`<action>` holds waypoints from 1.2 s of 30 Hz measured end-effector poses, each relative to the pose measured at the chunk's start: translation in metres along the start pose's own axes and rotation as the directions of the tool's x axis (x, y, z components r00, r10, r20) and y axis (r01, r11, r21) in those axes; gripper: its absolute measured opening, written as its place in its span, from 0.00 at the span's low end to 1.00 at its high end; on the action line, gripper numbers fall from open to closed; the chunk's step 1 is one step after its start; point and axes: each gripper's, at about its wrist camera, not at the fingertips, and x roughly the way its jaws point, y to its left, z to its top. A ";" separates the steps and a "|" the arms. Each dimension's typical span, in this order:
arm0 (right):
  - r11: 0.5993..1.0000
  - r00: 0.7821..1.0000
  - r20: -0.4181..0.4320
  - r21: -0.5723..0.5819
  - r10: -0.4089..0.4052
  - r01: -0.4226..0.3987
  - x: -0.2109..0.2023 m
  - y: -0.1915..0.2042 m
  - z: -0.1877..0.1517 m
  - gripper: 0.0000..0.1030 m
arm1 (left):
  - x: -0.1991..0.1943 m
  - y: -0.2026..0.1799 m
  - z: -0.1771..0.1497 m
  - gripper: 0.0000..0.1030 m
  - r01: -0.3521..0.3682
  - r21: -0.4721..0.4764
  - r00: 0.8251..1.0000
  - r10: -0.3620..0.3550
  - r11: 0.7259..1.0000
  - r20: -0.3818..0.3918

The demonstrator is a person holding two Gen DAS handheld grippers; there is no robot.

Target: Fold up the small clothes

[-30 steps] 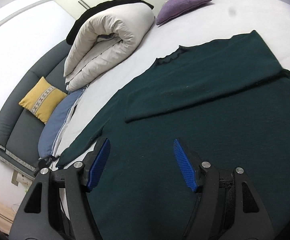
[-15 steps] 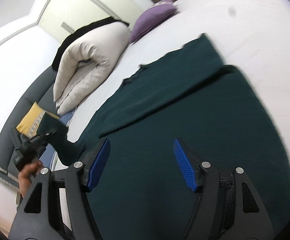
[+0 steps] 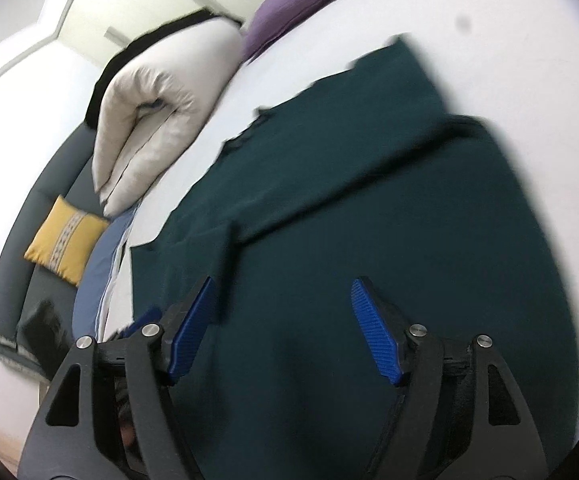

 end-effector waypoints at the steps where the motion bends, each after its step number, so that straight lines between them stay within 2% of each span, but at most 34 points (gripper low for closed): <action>1: 1.000 1.000 -0.027 -0.021 0.011 -0.012 0.017 0.013 0.005 0.68 | -0.007 0.020 0.000 0.85 0.012 -0.054 1.000 -0.012 0.998 0.011; 2: 0.999 0.999 -0.042 -0.037 0.014 -0.016 0.029 0.022 0.008 0.68 | -0.019 0.020 -0.011 0.85 0.017 -0.079 1.000 -0.015 0.997 0.018; 4: 0.998 0.996 -0.092 -0.067 0.002 -0.009 0.058 0.039 0.013 0.68 | -0.029 0.048 -0.014 0.85 0.020 -0.154 1.000 -0.016 0.988 0.026; 7: 0.994 0.980 -0.181 -0.071 -0.089 0.077 0.105 0.049 0.017 0.68 | -0.038 0.088 -0.017 0.83 0.004 -0.239 0.999 0.006 0.971 0.042; 8: 0.992 0.981 -0.164 -0.085 -0.106 0.093 0.111 0.055 0.018 0.68 | -0.040 0.096 -0.019 0.83 -0.001 -0.255 0.999 0.013 0.967 0.046; 9: 0.988 0.981 -0.156 -0.112 -0.119 0.102 0.116 0.063 0.019 0.63 | -0.041 0.106 -0.020 0.83 -0.004 -0.277 0.999 0.018 0.961 0.049; 10: 0.986 0.980 -0.157 -0.133 -0.125 0.105 0.121 0.068 0.021 0.57 | -0.041 0.119 -0.020 0.83 -0.004 -0.308 0.999 0.020 0.951 0.048; 11: 0.983 0.978 -0.161 -0.148 -0.131 0.107 0.124 0.073 0.021 0.38 | -0.042 0.125 -0.021 0.83 -0.003 -0.326 0.999 0.020 0.945 0.050; 12: 0.978 0.974 -0.173 -0.172 -0.146 0.116 0.128 0.077 0.022 0.26 | -0.043 0.132 -0.020 0.82 0.000 -0.347 0.998 0.020 0.938 0.056; 13: 0.970 0.970 -0.171 -0.199 -0.173 0.138 0.128 0.082 0.021 0.21 | -0.045 0.142 -0.019 0.82 0.004 -0.369 0.997 0.023 0.929 0.068; 14: 0.962 0.970 -0.158 -0.230 -0.183 0.144 0.125 0.088 0.018 0.07 | -0.045 0.146 -0.017 0.82 0.003 -0.382 0.997 0.029 0.924 0.076; 16: 0.952 0.975 -0.143 -0.278 -0.170 0.126 0.117 0.102 0.021 0.07 | -0.047 0.155 -0.013 0.82 0.003 -0.400 0.995 0.036 0.916 0.090; 19: 0.918 0.987 -0.070 -0.382 -0.146 0.109 0.088 0.133 0.036 0.07 | -0.047 0.167 -0.003 0.82 0.005 -0.424 0.993 0.044 0.905 0.106; 22: 0.877 0.992 0.010 -0.465 -0.130 0.119 0.062 0.156 0.056 0.07 | -0.045 0.172 0.009 0.82 0.000 -0.427 0.990 0.059 0.904 0.125; 24: 0.860 0.990 0.058 -0.491 -0.129 0.141 0.052 0.155 0.074 0.07 | -0.037 0.172 0.019 0.82 -0.013 -0.425 0.990 0.071 0.905 0.120; 26: 0.867 0.989 0.086 -0.476 -0.124 0.150 0.050 0.141 0.092 0.07 | -0.025 0.171 0.029 0.83 -0.012 -0.418 0.992 0.064 0.908 0.111; 28: 0.876 0.984 0.098 -0.447 -0.152 0.180 0.057 0.117 0.104 0.07 | -0.006 0.167 0.038 0.83 -0.048 -0.388 0.994 0.083 0.920 0.074; 29: 0.885 0.981 0.085 -0.424 -0.173 0.192 0.065 0.101 0.108 0.07 | 0.004 0.166 0.042 0.83 -0.060 -0.378 0.994 0.088 0.924 0.058; 31: 0.912 0.978 -0.001 -0.363 -0.207 0.192 0.087 0.069 0.112 0.07 | 0.029 0.165 0.052 0.83 -0.100 -0.345 0.994 0.110 0.933 0.011; 33: 0.912 0.965 -0.046 -0.341 -0.259 0.228 0.107 0.045 0.107 0.07 | 0.045 0.165 0.057 0.82 -0.126 -0.326 0.992 0.126 0.937 -0.022; 34: 0.915 0.964 -0.057 -0.335 -0.260 0.227 0.111 0.037 0.104 0.07 | 0.055 0.165 0.062 0.82 -0.139 -0.314 0.990 0.132 0.939 -0.041; 36: 0.927 0.971 -0.053 -0.314 -0.233 0.206 0.113 0.027 0.099 0.07 | 0.068 0.167 0.069 0.76 -0.153 -0.302 0.988 0.139 0.941 -0.069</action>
